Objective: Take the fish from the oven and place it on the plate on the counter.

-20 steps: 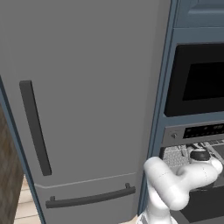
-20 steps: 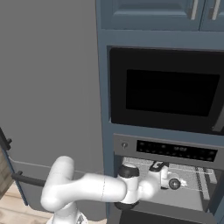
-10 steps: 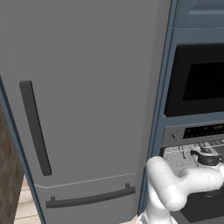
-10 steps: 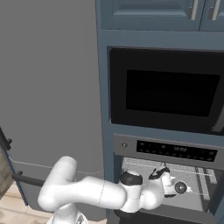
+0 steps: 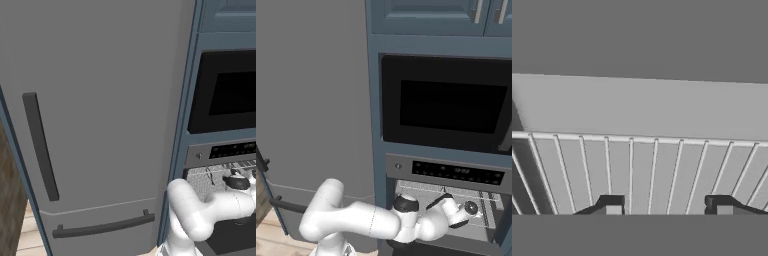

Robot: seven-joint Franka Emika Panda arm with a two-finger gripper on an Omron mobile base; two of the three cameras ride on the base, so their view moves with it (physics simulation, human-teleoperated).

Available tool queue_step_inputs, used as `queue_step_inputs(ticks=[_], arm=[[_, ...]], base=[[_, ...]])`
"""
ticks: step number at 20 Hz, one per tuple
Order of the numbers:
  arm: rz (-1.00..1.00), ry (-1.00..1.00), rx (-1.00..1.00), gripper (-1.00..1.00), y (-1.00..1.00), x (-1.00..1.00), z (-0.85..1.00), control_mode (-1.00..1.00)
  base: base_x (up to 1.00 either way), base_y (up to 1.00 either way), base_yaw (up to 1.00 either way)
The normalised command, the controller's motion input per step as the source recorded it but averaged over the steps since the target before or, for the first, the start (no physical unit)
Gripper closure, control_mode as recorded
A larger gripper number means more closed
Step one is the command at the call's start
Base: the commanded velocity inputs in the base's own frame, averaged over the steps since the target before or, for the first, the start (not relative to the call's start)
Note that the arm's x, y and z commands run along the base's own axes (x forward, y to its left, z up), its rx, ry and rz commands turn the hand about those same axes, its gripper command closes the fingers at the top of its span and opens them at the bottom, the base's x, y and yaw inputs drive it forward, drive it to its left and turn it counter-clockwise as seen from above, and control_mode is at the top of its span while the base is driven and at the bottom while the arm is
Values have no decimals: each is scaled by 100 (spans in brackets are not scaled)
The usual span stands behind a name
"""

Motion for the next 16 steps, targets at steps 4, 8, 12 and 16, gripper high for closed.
queue_step_inputs(ticks=[4, 8, 12, 16], arm=[[5, 27, 0, -100, 0, -88, -100, -100], [5, 22, 0, -100, 0, -100, -100, -100], [4, 11, 0, -100, 0, -100, -100, -100], [2, 2, 0, -100, 0, -100, -100, -100]], base=[[0, 0, 0], [0, 0, 0], [0, 0, 0], [0, 0, 0]])
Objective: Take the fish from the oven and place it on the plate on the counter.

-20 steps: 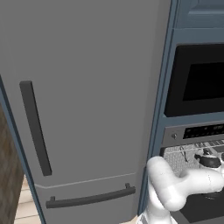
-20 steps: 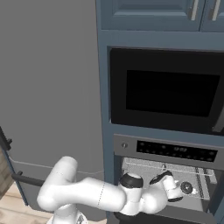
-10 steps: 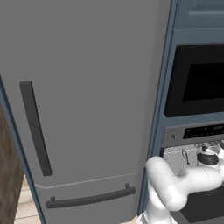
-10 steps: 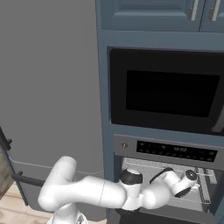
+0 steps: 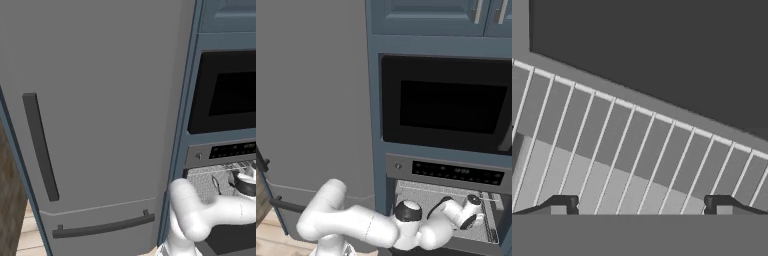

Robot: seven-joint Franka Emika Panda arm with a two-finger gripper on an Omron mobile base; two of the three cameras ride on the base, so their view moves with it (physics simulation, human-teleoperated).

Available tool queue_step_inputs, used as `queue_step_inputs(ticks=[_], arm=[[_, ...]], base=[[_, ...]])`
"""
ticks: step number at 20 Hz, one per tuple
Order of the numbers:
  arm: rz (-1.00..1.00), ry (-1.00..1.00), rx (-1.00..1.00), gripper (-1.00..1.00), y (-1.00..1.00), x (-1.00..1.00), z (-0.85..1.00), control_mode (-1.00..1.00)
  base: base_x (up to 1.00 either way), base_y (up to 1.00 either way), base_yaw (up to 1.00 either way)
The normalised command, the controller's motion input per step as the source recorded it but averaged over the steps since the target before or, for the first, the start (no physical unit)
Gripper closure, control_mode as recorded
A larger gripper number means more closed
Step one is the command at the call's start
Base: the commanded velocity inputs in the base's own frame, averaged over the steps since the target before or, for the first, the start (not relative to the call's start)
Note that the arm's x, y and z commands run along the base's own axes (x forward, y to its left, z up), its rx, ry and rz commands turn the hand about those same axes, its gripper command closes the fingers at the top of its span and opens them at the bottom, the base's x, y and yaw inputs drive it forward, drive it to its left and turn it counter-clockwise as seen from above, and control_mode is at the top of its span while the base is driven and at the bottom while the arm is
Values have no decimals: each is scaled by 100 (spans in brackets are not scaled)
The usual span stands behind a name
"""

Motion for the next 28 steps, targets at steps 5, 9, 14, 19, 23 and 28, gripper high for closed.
queue_step_inputs(ticks=[5, 9, 14, 19, 23, 28], arm=[[1, -1, 3, -100, 0, -100, -100, -100], [0, -7, 8, -100, 0, -100, -100, -100], [0, -10, 9, -100, 0, -100, -100, -100], [0, -6, 10, -100, 0, -100, -100, -100], [1, -1, 12, -100, 0, -100, -100, -100], [2, -5, 12, -100, 0, -100, -71, -100]], base=[[0, 0, 0], [0, 0, 0], [0, 0, 0], [0, 0, 0], [0, 0, 0], [0, 0, 0]])
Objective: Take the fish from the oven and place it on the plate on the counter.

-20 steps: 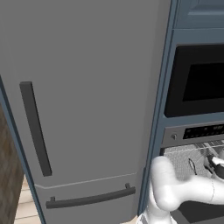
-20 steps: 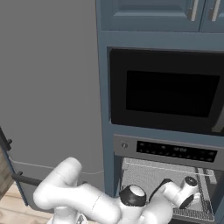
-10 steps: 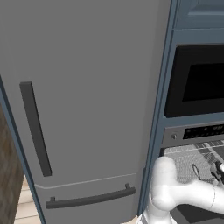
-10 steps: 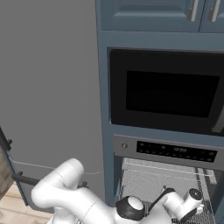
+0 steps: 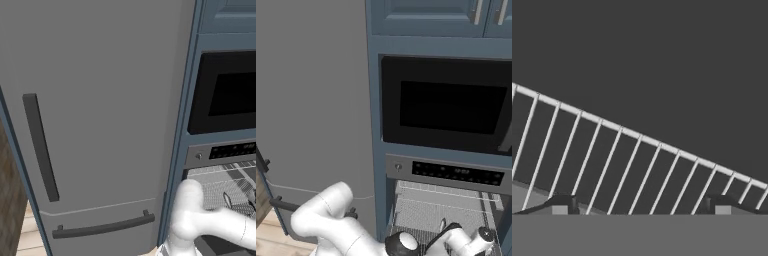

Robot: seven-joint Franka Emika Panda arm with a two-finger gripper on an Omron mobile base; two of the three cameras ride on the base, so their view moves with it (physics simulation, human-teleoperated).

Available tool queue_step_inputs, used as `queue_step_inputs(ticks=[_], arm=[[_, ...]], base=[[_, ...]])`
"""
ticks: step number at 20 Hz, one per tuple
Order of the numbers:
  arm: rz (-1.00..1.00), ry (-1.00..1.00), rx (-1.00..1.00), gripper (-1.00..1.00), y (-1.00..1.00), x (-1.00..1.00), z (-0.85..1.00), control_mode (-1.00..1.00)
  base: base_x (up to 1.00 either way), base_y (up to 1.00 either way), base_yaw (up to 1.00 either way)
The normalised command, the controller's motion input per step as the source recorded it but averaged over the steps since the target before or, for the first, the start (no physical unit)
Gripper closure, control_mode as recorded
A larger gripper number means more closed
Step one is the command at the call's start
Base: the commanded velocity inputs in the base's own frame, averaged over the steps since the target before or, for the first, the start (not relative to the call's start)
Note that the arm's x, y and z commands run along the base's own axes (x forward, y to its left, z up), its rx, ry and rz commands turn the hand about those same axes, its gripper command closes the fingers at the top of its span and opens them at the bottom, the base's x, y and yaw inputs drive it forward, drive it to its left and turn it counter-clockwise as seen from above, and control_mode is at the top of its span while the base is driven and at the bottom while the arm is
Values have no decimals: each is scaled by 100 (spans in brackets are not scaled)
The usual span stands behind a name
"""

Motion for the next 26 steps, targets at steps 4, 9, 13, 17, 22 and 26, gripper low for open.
queue_step_inputs(ticks=[4, 9, 13, 17, 22, 26], arm=[[7, -13, 12, -100, 0, -100, -10, -100], [14, -4, 7, -100, 0, -75, 43, -100], [23, -3, 0, -100, 0, -35, 100, -100], [25, -2, 0, -100, 0, -22, 100, -100], [29, -1, -10, -100, 0, -4, 100, -100], [26, -2, -15, -100, 0, -3, 98, -100]], base=[[0, 0, 0], [0, 0, 0], [0, 0, 0], [0, 0, 0], [0, 0, 0], [0, 0, 0]])
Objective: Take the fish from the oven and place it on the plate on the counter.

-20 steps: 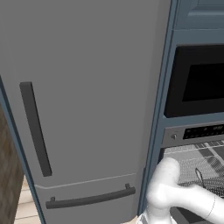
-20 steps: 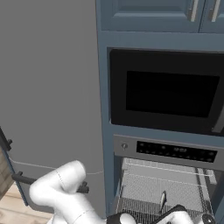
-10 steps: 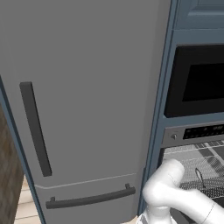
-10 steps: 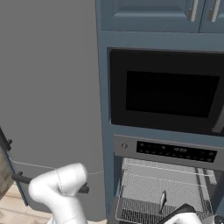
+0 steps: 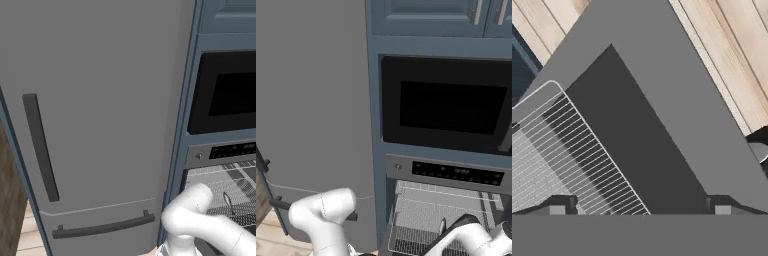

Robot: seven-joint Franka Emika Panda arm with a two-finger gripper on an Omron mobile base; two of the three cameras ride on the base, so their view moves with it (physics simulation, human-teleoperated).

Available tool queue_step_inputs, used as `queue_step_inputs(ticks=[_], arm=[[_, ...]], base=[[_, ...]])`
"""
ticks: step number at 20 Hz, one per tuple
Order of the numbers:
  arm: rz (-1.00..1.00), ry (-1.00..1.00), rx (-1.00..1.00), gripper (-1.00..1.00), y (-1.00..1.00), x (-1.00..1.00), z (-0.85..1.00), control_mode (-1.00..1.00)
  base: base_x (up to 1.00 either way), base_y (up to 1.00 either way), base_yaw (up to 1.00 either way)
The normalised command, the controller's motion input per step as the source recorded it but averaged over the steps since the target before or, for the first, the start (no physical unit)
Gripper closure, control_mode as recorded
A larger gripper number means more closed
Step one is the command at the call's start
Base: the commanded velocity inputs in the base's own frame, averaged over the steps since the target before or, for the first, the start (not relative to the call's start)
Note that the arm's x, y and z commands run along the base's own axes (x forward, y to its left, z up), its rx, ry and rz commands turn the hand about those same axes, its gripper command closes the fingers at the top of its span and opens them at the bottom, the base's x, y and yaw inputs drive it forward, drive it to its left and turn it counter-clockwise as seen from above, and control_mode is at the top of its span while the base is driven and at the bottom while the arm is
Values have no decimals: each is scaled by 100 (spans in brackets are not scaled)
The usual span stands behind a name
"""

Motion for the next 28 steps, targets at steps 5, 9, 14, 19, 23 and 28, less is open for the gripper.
queue_step_inputs(ticks=[5, 9, 14, 19, 23, 28], arm=[[19, -10, -18, -100, 0, -6, 58, -100], [16, -13, -6, -100, 9, -27, 39, -100], [22, -14, -11, -100, 39, -5, 24, -100], [38, -15, -21, -100, 52, 0, 22, -100], [47, 0, -35, -100, 53, 0, 34, -100], [57, 1, -45, -100, 48, 1, 20, -100]], base=[[0, 0, 0], [0, 0, 0], [0, 0, 0], [0, 0, 0], [0, 0, 0], [0, 0, 0]])
